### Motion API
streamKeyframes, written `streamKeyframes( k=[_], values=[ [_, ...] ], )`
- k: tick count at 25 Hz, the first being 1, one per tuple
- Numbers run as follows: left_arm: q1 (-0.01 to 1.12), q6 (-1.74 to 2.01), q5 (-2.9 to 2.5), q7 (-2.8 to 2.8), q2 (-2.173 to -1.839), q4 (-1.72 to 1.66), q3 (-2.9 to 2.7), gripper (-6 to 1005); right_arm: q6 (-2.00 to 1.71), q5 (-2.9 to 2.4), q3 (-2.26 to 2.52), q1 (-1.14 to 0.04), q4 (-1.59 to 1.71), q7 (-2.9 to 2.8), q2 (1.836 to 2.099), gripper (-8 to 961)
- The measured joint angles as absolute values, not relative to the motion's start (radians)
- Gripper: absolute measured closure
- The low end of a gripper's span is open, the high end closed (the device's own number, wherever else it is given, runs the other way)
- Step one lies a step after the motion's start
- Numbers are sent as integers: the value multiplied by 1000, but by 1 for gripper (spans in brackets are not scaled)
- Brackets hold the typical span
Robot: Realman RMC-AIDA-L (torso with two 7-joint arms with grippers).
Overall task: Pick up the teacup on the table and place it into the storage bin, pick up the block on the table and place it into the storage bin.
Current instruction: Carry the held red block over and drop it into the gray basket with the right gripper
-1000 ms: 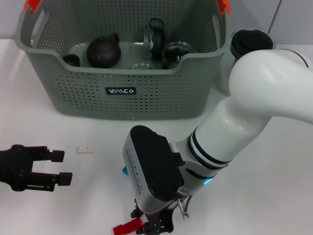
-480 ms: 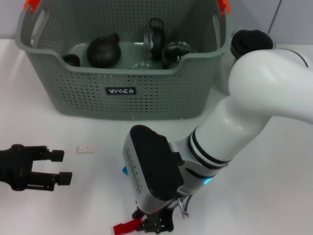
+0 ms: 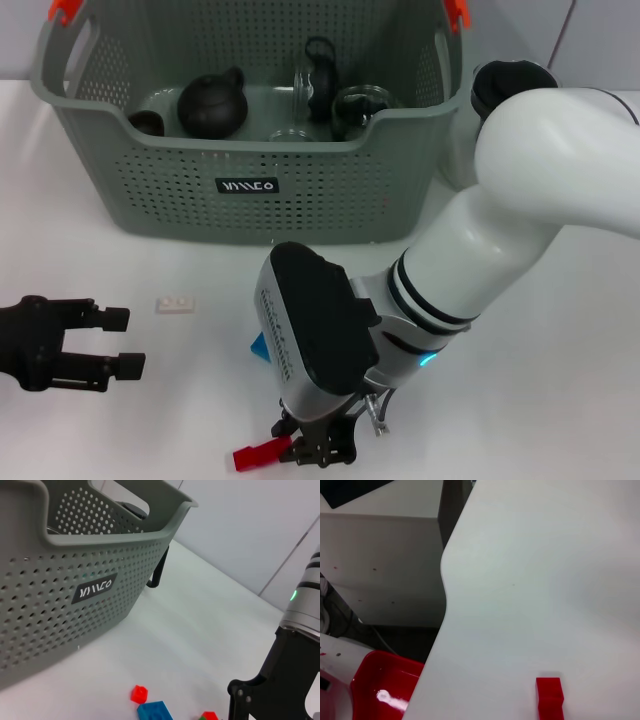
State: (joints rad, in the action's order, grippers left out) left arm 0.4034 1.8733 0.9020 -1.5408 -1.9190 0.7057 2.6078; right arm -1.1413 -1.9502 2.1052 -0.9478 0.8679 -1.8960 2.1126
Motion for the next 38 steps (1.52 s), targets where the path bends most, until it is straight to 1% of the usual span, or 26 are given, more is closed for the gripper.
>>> streamKeyframes(
  k=[3, 6, 12, 16, 21, 27, 30, 34, 35, 36, 38],
  values=[
    [403, 1878, 902, -1541, -1917, 706, 2608, 155, -1146, -1953, 2083, -945, 878, -1898, 2109, 757],
    [400, 1886, 902, -1541, -1915, 707, 2608, 155, -1179, -1968, 2019, -931, 909, -1900, 2100, 757],
    [396, 1896, 904, -1542, -1914, 711, 2609, 156, -1277, -2095, 1834, -861, 1077, -1921, 2100, 757],
    [395, 1900, 906, -1541, -1914, 713, 2614, 156, -1374, -2125, 1688, -844, 1172, -1926, 2098, 756],
    [395, 1901, 909, -1536, -1916, 713, 2625, 156, -1492, -2133, 1466, -845, 1311, -1925, 2096, 756],
    [407, 1901, 910, -1526, -1933, 715, 2624, 156, -1537, -2147, 1202, -899, 1339, -1909, 2082, 756],
    [418, 1901, 910, -1519, -1942, 715, 2624, 156, -1494, -2173, 1099, -919, 1296, -1900, 2068, 756],
    [437, 1900, 910, -1518, -1954, 715, 2621, 156, -1385, -2190, 1057, -935, 1168, -1903, 2029, 757],
    [444, 1898, 909, -1518, -1956, 714, 2618, 156, -1326, -2194, 1053, -945, 1094, -1906, 2009, 757],
    [450, 1896, 908, -1518, -1958, 714, 2617, 156, -1326, -2194, 1053, -945, 1094, -1906, 2009, 757],
    [459, 1895, 906, -1518, -1960, 714, 2615, 156, -1277, -2195, 1052, -961, 1013, -1904, 1992, 757]
  ],
)
